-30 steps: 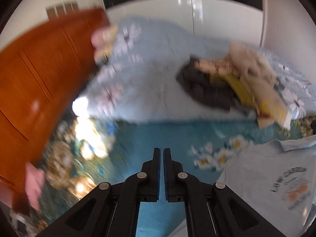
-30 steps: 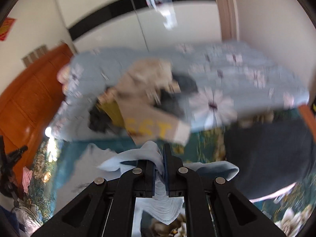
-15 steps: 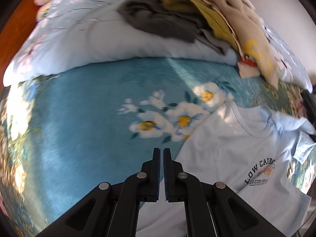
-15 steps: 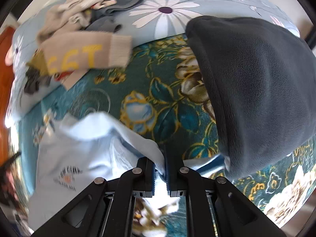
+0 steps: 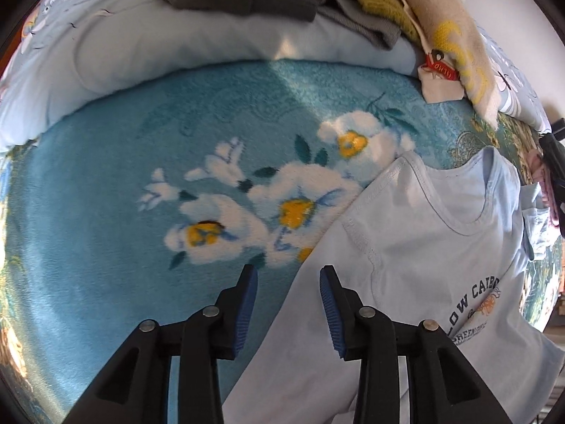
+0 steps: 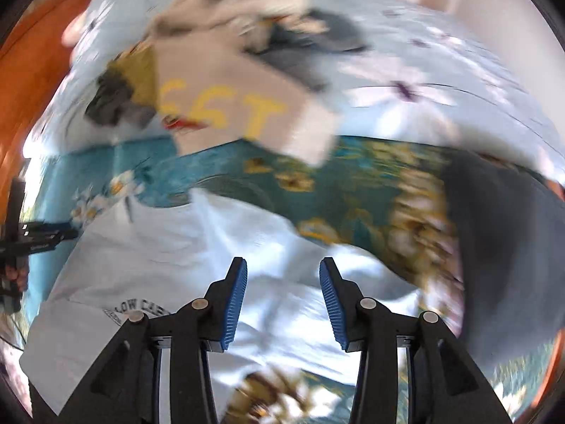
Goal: Fold clothes
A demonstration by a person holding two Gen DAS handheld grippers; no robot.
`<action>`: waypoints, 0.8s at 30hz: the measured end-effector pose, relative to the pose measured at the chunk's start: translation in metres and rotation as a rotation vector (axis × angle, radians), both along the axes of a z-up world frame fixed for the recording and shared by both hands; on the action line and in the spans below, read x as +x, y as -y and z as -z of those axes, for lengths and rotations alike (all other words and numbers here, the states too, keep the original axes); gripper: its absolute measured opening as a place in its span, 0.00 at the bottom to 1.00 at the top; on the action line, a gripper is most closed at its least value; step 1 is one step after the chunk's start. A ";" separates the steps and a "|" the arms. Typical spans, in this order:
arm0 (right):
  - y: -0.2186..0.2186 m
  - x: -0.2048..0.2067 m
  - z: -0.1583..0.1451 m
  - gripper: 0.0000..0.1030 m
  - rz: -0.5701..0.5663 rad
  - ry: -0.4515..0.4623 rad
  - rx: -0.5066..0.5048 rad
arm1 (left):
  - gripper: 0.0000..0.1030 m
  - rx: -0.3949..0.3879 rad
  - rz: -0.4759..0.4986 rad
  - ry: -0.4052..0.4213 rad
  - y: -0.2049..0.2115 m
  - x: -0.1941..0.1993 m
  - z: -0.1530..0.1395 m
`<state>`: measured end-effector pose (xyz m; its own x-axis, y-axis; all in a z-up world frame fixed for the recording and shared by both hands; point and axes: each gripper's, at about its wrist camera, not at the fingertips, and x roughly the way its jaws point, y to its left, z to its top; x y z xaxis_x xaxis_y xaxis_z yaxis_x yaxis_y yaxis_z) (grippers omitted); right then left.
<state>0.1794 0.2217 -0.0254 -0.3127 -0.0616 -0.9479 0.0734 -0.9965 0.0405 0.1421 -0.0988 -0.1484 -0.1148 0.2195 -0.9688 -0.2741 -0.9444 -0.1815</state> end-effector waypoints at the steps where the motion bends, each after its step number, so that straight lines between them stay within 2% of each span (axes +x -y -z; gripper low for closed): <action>1: 0.009 -0.009 0.008 0.43 -0.021 0.005 -0.003 | 0.39 0.005 0.000 0.005 0.000 0.000 0.003; 5: 0.021 -0.047 0.037 0.43 -0.037 0.040 -0.027 | 0.39 0.015 -0.001 0.017 0.000 0.001 0.012; 9: 0.015 -0.073 0.067 0.43 -0.021 0.112 -0.030 | 0.39 0.016 0.006 0.008 0.001 0.004 0.014; 14: 0.017 -0.071 0.091 0.43 -0.064 0.185 -0.028 | 0.37 0.023 0.033 0.013 -0.001 0.009 0.013; 19: 0.020 -0.058 0.096 0.42 -0.070 0.190 -0.034 | 0.37 0.022 0.079 0.018 -0.009 0.018 0.012; 21: 0.022 -0.054 0.096 0.34 -0.074 0.192 -0.018 | 0.36 0.008 0.096 0.012 -0.012 0.021 0.011; 22: 0.024 -0.052 0.097 0.20 -0.077 0.196 -0.006 | 0.34 0.000 0.098 0.009 -0.013 0.022 0.011; 24: 0.027 -0.047 0.096 0.11 -0.076 0.202 0.005 | 0.25 0.000 0.088 0.012 -0.013 0.022 0.011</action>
